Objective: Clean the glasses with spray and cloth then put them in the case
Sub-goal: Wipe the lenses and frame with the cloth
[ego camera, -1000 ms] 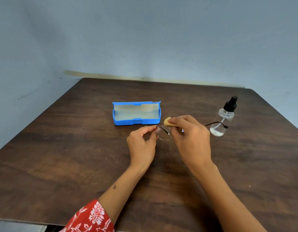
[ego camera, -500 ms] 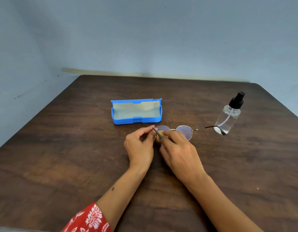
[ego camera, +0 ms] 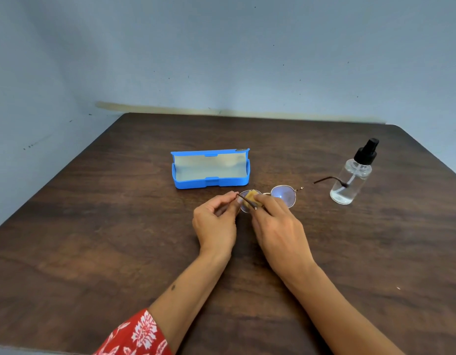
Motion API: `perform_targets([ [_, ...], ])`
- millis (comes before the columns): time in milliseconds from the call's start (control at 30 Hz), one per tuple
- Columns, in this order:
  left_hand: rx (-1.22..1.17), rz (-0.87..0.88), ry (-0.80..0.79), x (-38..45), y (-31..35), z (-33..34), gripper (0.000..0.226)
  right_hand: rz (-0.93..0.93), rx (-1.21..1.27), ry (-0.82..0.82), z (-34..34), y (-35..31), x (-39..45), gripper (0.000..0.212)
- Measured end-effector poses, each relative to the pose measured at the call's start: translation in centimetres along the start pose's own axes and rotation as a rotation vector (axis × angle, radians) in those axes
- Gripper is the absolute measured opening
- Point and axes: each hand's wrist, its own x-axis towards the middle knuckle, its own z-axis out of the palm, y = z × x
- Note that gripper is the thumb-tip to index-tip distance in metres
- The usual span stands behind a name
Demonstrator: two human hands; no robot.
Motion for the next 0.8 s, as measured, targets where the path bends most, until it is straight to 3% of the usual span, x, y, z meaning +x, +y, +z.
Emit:
perform_targets([
  [367,-0.224,-0.135,0.011,-0.4,1.3,0.2,0.018,-0.034,-0.012,-0.013,0.1,-0.5,0.2,0.04],
  [533,-0.232,-0.113,0.026,-0.5,1.2,0.2,0.019,-0.095,0.008,0.009,-0.1,-0.9,-0.3,0.04],
  [700,-0.222,-0.096,0.048,-0.4,1.0,0.3,0.014,0.003,-0.016,0.037,-0.4,-0.8,-0.2,0.035],
  [800,-0.201,-0.075,0.046,-0.1,0.7,0.2,0.014,-0.038,-0.009,0.035,-0.2,-1.0,-0.4,0.037],
])
